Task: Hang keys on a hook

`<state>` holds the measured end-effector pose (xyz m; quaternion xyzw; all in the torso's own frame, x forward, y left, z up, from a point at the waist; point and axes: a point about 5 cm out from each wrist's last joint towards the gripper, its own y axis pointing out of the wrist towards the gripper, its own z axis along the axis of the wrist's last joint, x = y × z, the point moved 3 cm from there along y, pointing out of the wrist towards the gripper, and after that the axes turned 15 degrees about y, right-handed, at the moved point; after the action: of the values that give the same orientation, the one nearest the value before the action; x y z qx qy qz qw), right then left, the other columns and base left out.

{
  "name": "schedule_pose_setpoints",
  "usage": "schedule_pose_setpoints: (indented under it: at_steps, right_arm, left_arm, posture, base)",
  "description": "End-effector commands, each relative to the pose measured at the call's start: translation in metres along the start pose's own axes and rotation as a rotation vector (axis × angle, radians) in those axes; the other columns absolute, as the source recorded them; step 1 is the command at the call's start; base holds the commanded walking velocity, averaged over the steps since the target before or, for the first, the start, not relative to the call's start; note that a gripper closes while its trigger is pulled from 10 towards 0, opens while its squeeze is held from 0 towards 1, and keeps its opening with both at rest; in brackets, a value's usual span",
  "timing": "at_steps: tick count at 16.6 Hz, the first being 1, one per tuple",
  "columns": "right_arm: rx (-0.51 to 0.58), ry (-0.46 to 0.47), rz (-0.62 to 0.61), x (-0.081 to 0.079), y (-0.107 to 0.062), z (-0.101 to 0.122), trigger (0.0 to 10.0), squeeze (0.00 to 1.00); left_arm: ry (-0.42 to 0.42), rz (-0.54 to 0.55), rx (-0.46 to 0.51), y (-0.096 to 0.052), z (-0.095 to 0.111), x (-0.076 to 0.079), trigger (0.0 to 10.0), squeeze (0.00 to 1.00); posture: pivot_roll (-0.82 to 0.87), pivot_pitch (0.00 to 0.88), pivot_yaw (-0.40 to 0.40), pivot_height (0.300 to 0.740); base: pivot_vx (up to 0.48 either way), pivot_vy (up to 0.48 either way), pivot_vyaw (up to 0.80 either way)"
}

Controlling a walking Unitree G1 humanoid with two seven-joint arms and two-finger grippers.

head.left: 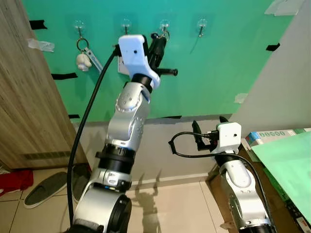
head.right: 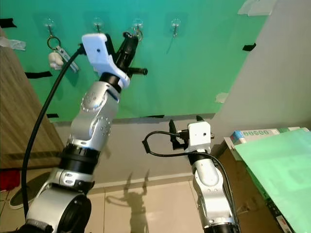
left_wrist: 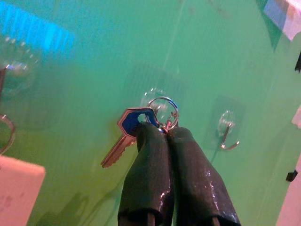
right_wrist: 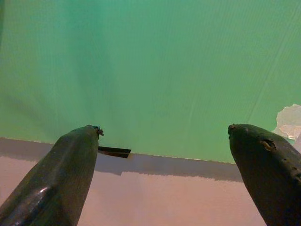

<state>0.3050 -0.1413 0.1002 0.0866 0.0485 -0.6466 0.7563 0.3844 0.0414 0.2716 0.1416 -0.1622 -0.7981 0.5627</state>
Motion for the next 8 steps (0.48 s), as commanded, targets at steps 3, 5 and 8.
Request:
schedule_pose_setpoints:
  at_steps: [3,5,8]
  right_arm:
    - [0.006,-0.012,-0.008,0.0022,-0.0028,0.0031,10.0,0.0]
    - [0.006,-0.011,-0.008,0.002,-0.0029,0.0029,10.0,0.0]
    - [0.004,-0.01,-0.01,0.0021,-0.0032,0.0023,10.0,0.0]
  left_arm:
    - [-0.017,-0.015,0.012,0.0089,0.0056,0.0072,10.0,0.0]
    - [-0.017,-0.014,0.008,0.0108,0.005,0.0065,10.0,0.0]
    - [-0.021,-0.005,-0.01,0.0127,-0.0003,0.0043,10.0,0.0]
  posture:
    - [0.01,0.0,-0.053,0.74]
    - [0.01,0.0,-0.052,0.74]
    - [0.0,0.0,-0.05,0.74]
  base:
    - [0.0,0.0,0.0]
    - [0.0,0.0,0.0]
    - [0.0,0.0,0.0]
